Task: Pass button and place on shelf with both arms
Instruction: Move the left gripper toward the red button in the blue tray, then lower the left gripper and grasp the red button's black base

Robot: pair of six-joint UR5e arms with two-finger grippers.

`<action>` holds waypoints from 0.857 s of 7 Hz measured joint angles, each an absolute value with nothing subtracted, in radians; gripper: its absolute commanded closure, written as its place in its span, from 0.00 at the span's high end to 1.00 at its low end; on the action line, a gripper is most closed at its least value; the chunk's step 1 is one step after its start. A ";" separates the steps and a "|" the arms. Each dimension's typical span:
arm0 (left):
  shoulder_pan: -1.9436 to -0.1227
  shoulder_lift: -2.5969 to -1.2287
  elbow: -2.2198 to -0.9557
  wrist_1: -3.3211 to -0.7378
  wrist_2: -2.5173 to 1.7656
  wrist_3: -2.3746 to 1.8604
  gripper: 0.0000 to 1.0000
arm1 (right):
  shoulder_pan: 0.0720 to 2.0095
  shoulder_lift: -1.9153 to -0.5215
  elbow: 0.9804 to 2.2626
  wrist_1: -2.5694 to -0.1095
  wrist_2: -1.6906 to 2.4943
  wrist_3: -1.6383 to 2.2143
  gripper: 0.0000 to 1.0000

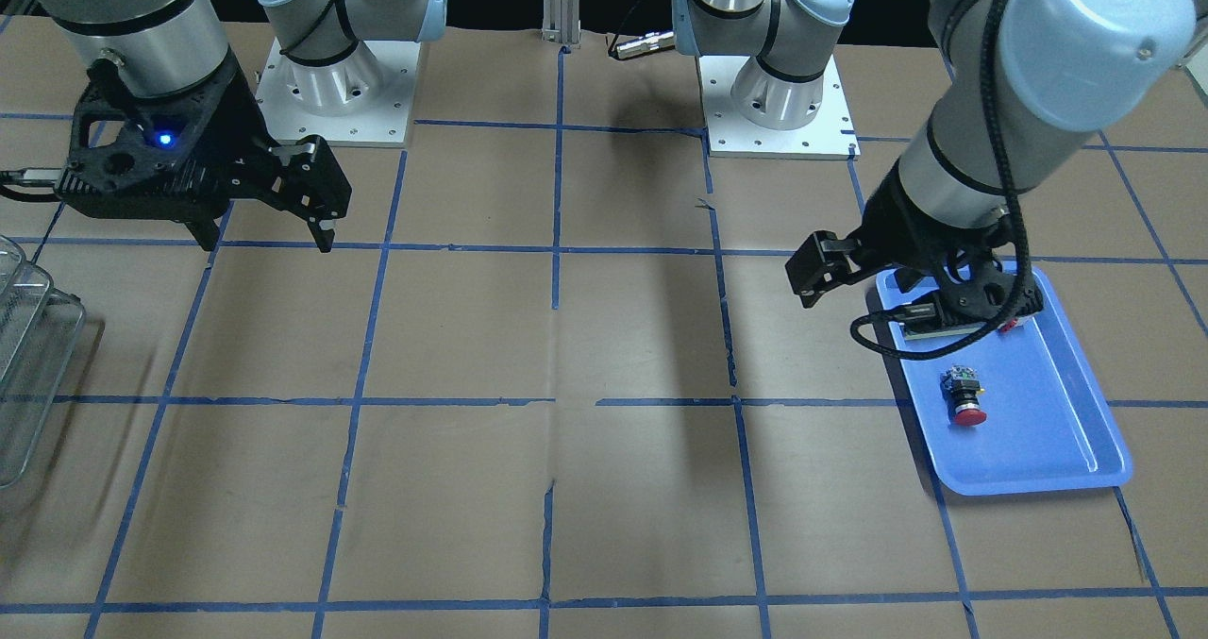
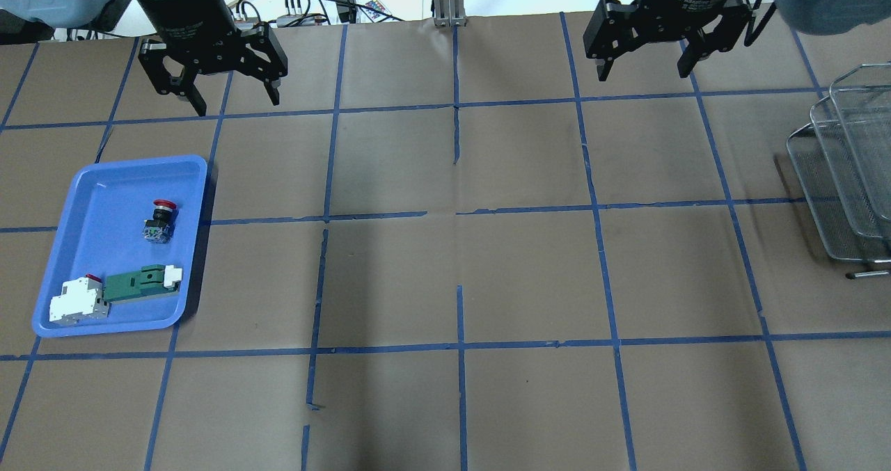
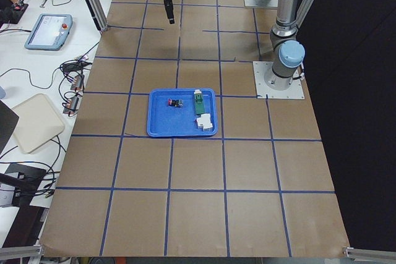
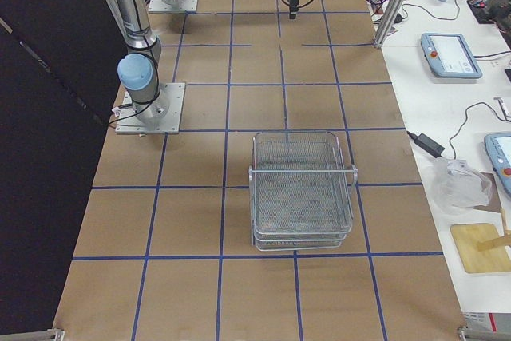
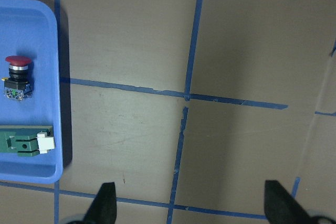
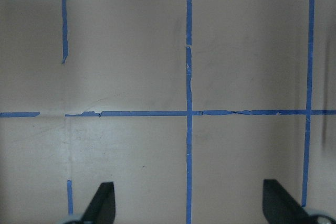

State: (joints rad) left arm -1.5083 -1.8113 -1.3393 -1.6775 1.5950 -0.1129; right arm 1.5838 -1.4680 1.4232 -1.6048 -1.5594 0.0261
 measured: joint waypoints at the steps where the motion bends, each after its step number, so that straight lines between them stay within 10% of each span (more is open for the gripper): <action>1: -1.447 -1.820 -1.368 -1.654 1.594 -0.054 1.00 | 1.565 -1.469 1.425 -1.602 -1.553 0.029 1.00; 6: -1.174 -1.944 -1.687 -1.100 1.598 0.308 1.00 | 1.540 -1.471 1.419 -1.596 -1.618 0.023 1.00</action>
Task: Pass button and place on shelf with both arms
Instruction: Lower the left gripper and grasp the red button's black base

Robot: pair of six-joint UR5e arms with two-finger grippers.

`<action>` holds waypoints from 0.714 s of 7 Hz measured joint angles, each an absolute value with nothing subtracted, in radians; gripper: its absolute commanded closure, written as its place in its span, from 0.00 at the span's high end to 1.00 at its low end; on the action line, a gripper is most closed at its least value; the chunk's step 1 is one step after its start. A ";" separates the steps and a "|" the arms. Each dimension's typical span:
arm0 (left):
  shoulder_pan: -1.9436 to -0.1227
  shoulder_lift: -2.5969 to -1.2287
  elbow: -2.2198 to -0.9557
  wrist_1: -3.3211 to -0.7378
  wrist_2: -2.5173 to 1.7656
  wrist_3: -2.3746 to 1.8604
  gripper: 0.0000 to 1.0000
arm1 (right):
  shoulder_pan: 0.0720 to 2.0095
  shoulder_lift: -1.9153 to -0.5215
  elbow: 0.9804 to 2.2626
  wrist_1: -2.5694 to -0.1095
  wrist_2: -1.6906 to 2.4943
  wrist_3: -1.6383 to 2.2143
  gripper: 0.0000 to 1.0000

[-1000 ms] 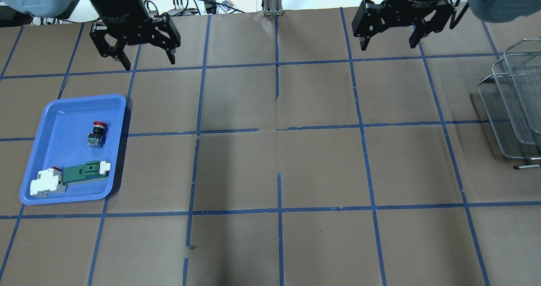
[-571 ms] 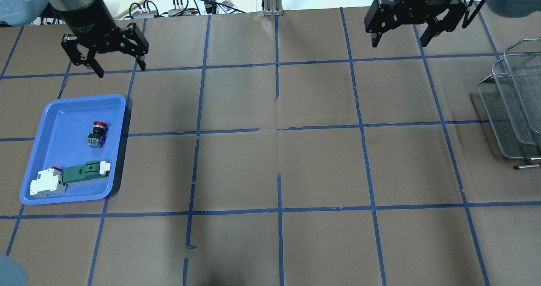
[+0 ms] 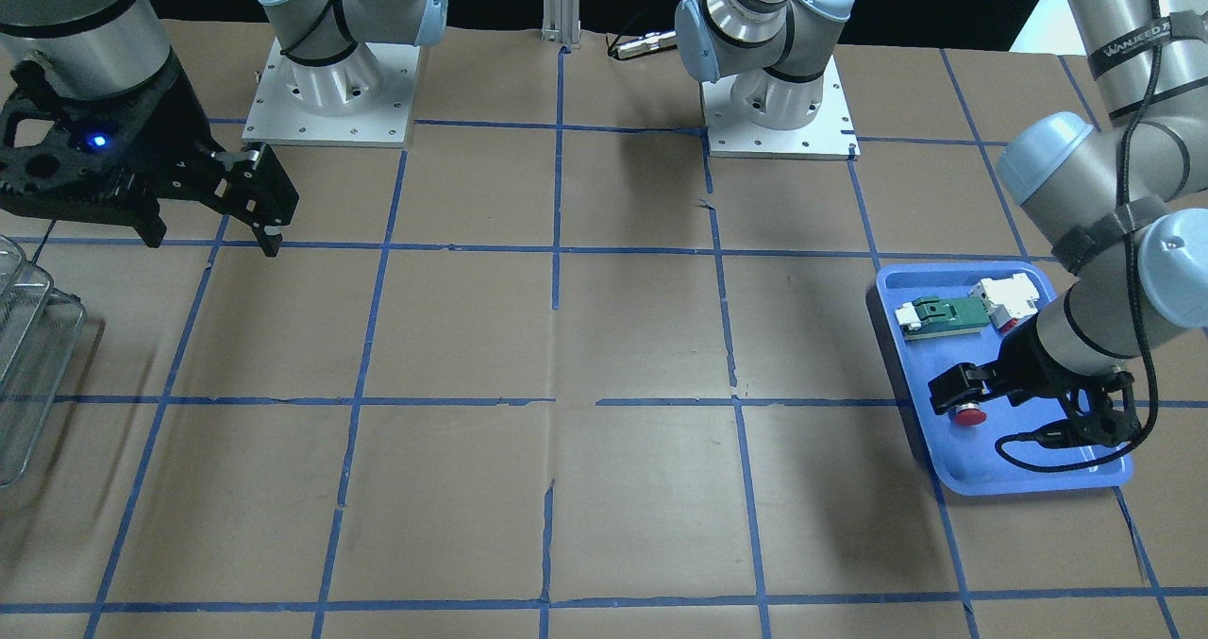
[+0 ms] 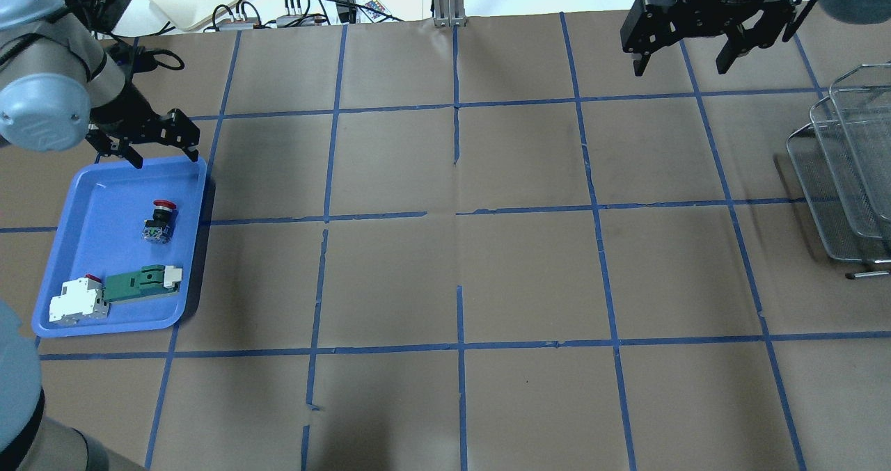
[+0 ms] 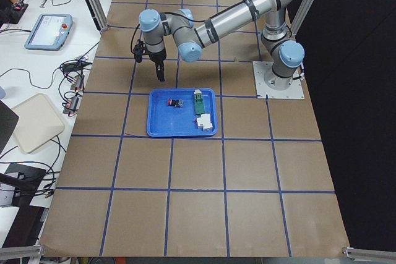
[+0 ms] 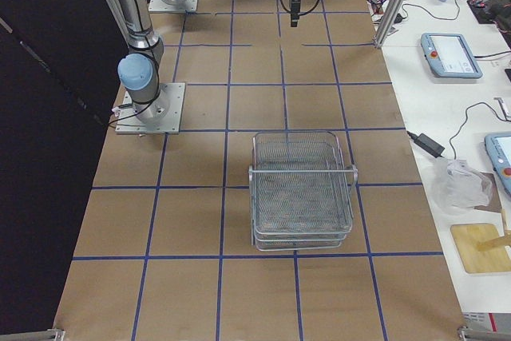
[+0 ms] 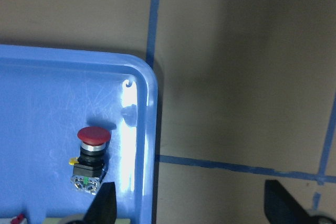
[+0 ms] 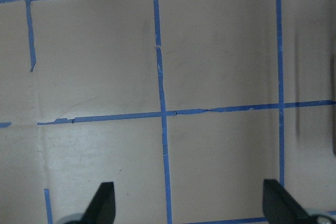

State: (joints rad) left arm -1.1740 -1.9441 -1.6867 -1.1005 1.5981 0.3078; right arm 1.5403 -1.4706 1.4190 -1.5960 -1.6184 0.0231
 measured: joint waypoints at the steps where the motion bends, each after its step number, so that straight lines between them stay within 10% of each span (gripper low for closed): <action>1: -1.118 -1.956 -1.756 -1.002 1.597 0.385 1.00 | 1.541 -1.472 1.416 -1.598 -1.636 0.024 1.00; 4: -1.054 -2.007 -1.855 -0.828 1.591 0.531 1.00 | 1.546 -1.489 1.428 -1.579 -1.633 0.041 1.00; 5: -1.052 -2.015 -1.865 -0.826 1.596 0.558 0.82 | 1.546 -1.487 1.431 -1.575 -1.610 0.051 1.00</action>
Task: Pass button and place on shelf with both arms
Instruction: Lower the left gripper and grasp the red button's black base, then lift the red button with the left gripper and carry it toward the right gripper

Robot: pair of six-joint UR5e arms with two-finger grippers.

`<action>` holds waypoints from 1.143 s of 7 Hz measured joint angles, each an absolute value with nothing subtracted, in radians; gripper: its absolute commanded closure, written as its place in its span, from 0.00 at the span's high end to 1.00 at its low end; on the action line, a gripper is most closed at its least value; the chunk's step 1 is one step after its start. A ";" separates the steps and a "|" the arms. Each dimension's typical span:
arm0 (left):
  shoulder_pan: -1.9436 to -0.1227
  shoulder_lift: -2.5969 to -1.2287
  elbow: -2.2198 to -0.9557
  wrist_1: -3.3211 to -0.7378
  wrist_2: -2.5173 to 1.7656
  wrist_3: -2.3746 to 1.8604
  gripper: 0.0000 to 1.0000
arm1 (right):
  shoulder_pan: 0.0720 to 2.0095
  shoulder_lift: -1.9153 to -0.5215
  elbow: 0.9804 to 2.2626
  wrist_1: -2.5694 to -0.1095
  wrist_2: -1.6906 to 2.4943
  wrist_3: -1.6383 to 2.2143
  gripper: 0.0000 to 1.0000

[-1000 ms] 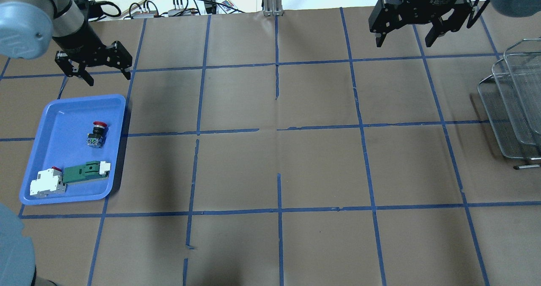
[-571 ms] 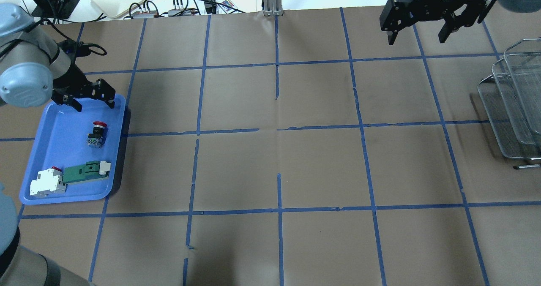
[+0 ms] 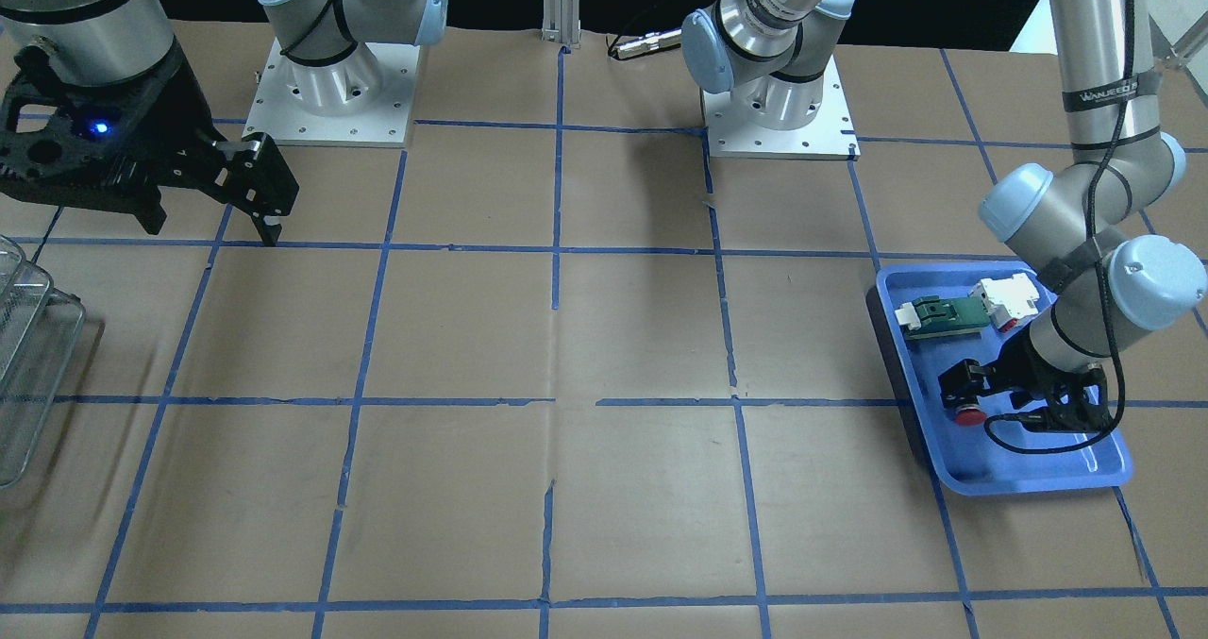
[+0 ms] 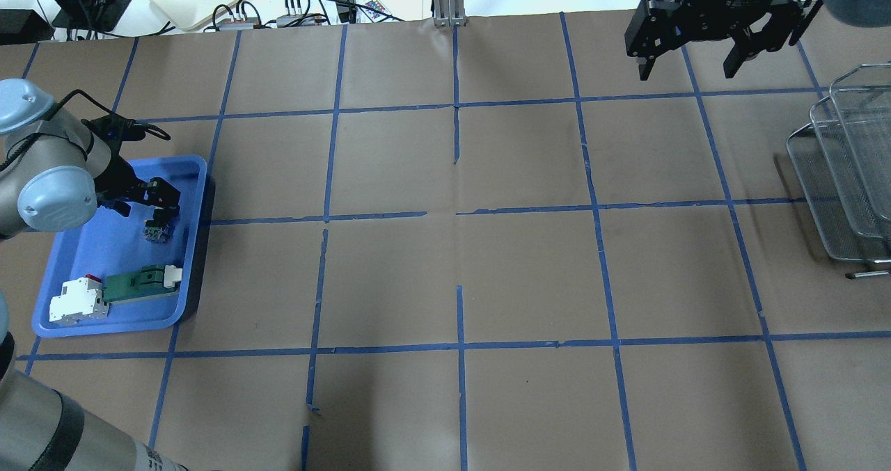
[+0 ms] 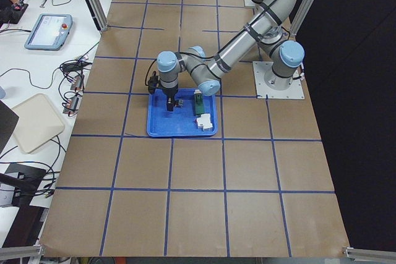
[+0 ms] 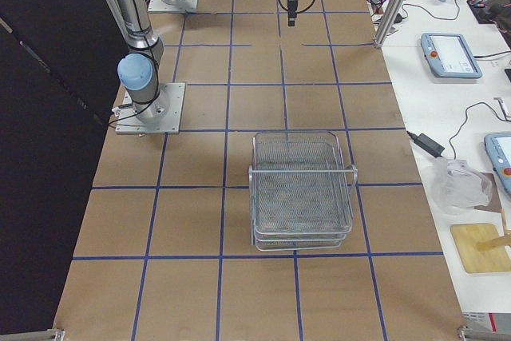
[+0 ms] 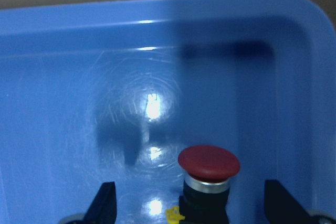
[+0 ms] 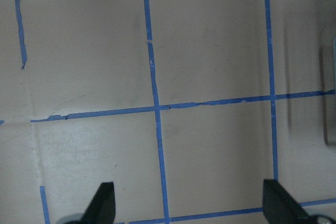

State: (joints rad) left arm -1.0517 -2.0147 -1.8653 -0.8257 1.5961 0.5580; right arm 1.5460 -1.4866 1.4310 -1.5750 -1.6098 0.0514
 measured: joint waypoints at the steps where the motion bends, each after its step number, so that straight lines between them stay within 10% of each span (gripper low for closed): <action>1: -1.051 -2.008 -1.885 -0.831 1.600 0.578 0.59 | 1.546 -1.485 1.433 -1.574 -1.596 0.057 1.00; 4: -1.049 -1.986 -1.927 -0.836 1.601 0.626 0.10 | 1.546 -1.492 1.454 -1.582 -1.585 0.061 1.00; 8: -1.078 -1.947 -1.824 -0.893 1.572 0.785 0.04 | 1.548 -1.497 1.461 -1.613 -1.584 0.050 1.00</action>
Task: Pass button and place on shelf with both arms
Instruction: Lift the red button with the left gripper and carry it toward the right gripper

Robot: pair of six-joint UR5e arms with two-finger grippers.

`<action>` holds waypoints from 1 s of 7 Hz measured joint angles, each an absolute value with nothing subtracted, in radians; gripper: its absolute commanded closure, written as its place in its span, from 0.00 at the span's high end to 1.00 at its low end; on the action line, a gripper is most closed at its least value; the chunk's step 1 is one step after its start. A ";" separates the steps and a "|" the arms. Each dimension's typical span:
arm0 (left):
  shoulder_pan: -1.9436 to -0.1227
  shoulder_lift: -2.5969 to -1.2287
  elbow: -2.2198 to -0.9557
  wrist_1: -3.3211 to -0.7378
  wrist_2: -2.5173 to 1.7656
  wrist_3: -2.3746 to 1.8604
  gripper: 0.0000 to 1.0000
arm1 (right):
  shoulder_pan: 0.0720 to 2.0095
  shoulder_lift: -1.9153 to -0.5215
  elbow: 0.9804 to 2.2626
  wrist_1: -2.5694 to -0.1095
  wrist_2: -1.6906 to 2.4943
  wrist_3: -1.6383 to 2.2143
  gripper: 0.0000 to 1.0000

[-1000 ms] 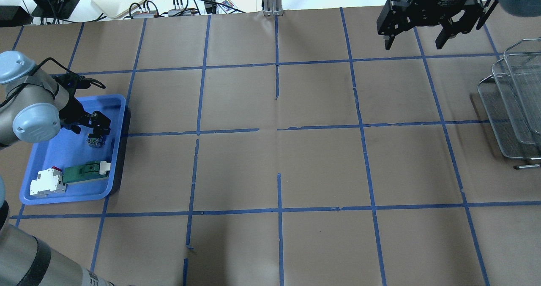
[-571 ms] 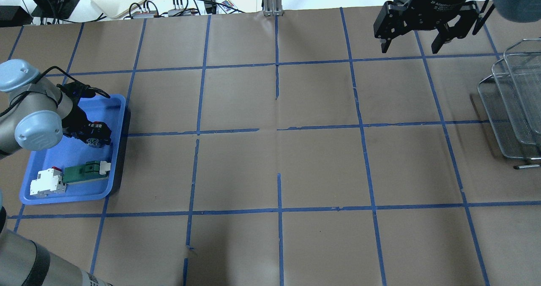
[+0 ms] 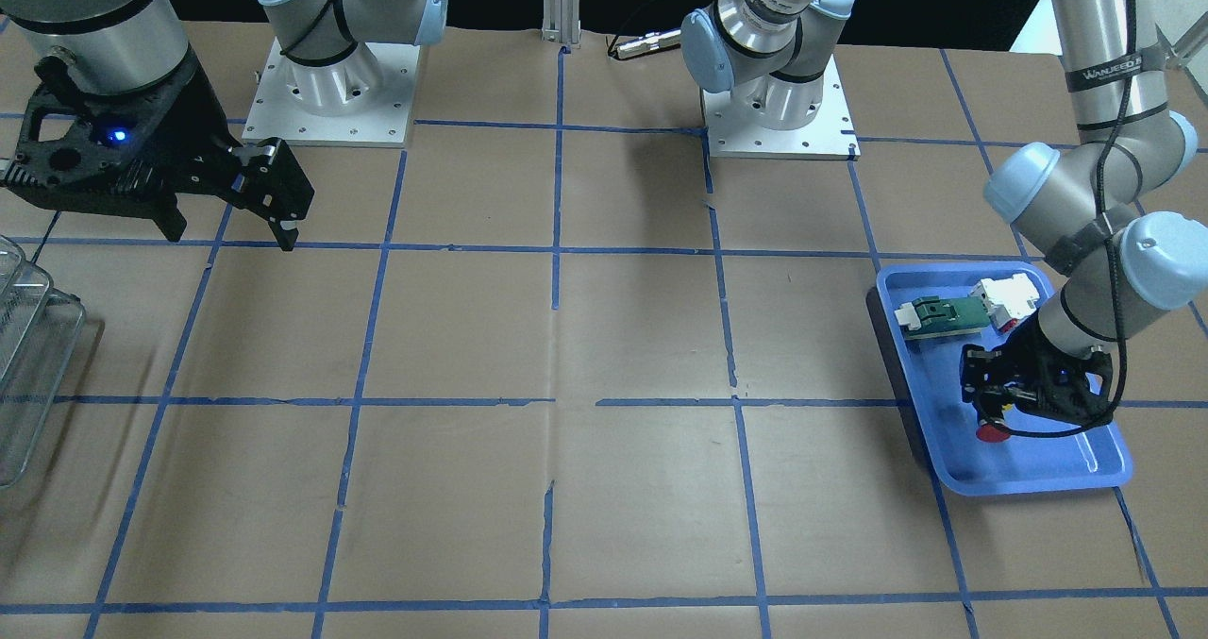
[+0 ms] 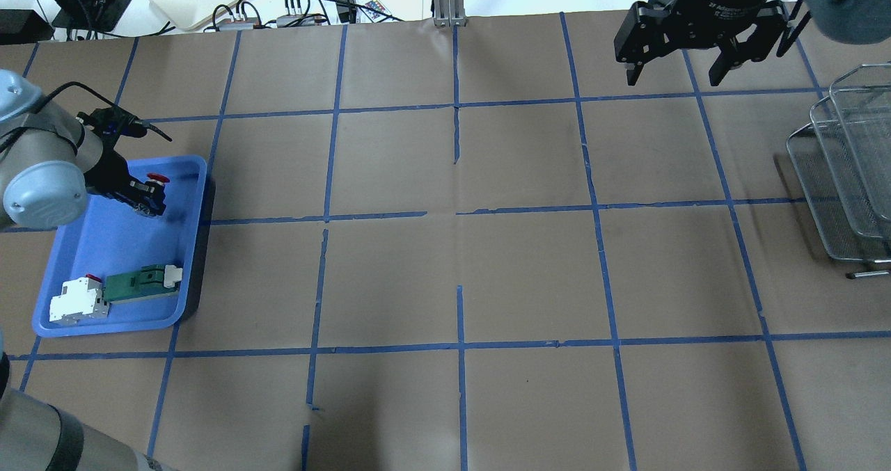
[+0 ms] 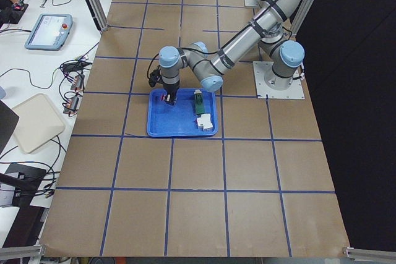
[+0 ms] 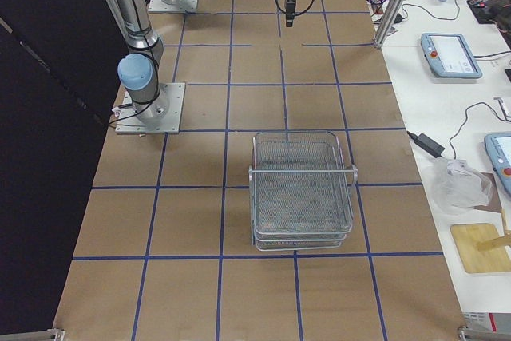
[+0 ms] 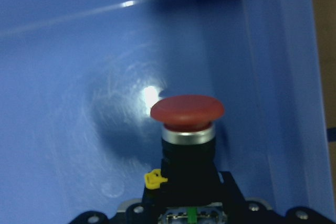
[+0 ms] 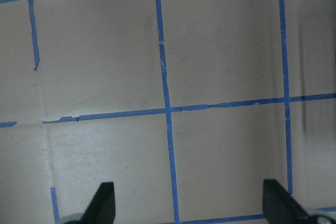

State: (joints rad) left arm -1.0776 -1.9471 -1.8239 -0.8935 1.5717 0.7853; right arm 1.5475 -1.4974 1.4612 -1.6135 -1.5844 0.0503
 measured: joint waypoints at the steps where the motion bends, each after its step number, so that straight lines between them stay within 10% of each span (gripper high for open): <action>1: -1.127 -1.923 -1.755 -0.983 1.551 0.853 0.02 | 1.549 -1.498 1.456 -1.611 -1.585 0.048 1.00; 7: -1.594 -1.862 -1.452 -1.261 1.209 1.171 0.01 | 1.513 -1.491 1.446 -1.603 -1.388 -0.620 1.00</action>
State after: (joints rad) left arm -1.5936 -1.8616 -1.4515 -1.2608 1.2091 1.1713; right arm 1.5127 -1.4909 1.4455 -1.6026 -1.3884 -0.6203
